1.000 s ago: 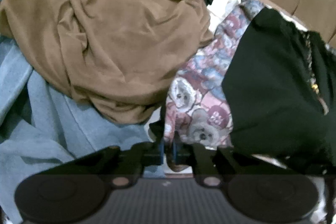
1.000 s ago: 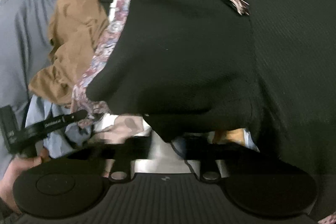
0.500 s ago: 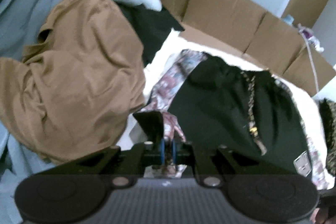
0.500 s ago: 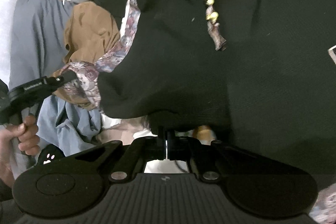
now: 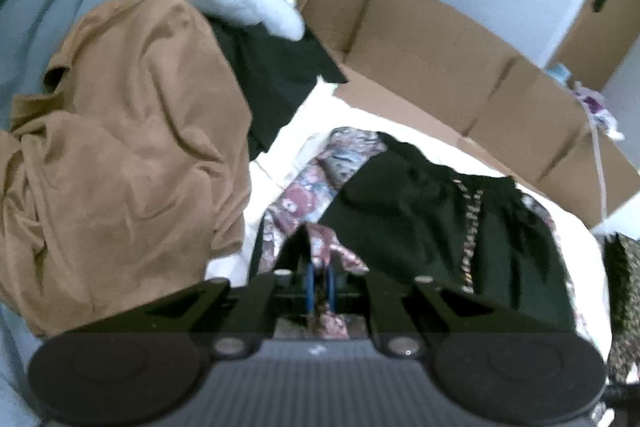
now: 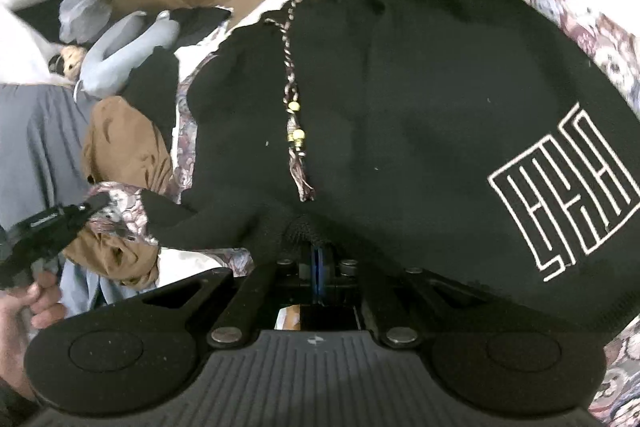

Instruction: Fold clothes

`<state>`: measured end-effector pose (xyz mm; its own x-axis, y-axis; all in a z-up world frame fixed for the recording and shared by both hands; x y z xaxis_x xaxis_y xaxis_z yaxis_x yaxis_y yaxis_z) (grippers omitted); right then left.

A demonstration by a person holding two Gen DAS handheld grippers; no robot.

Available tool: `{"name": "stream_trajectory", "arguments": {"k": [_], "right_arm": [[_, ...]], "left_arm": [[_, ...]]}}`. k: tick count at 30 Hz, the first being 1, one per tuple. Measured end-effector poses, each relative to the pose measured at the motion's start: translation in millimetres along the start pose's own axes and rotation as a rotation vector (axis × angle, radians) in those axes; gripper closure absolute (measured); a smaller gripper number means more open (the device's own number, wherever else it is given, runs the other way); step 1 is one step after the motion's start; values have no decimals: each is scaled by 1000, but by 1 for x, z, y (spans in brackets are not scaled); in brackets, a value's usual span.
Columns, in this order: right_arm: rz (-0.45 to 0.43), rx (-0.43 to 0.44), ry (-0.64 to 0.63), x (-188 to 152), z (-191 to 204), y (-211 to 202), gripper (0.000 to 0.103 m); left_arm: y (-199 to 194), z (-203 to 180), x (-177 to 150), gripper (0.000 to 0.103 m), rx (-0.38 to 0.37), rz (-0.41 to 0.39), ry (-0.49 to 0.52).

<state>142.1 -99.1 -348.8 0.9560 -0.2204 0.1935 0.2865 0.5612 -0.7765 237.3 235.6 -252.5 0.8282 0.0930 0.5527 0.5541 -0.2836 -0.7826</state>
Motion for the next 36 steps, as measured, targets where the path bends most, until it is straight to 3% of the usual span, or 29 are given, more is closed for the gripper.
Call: {"name": "stream_trajectory", "arguments": {"k": [3,9,14,23,25,27,29,30,31,33,36], "right_arm": [[26,28,3,-5,2,5,99],[110,52,-76,-30,24,24,76],[118,17,-174,-47,37,42,72],[61,-56,-313,-39,49,61,71],[55,-58,-327,-37,51,67,61],[53,-50,-342,-36,53,69,60],[55,-31,-357,-36,55,70,60],[56,-21,-365,-35,56,70,65],[57,-12,-373,-35,57,70,80],[59,7,-388,-34,59,70,99],[83,58,-366,-33,62,56,102]], "left_arm": [[13,4,3,96,8,1,-24],[17,6,6,96,9,-13,-23],[18,9,5,96,1,-15,-30],[23,16,-1,96,-11,-13,-31],[23,17,-3,96,-11,-12,-29],[25,19,-4,96,-11,-10,-28],[28,22,-6,96,-10,-5,-30],[28,24,-7,96,-9,0,-34],[28,25,-8,96,-13,6,-34],[24,27,-9,96,-19,17,-29],[12,31,-11,96,-24,30,-27]]}}
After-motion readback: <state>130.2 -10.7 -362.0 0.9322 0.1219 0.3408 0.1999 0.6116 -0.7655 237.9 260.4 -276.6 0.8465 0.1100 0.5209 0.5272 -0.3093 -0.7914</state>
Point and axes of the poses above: each gripper's, at about its wrist camera, not at the fingertips, and y roughly the way its jaws point, z to its left, x to its top, the point moved 4 cm from there along y, roughly the way its jaws point, and after that the axes turned 5 degrees about -x, right-handed, at the moved point
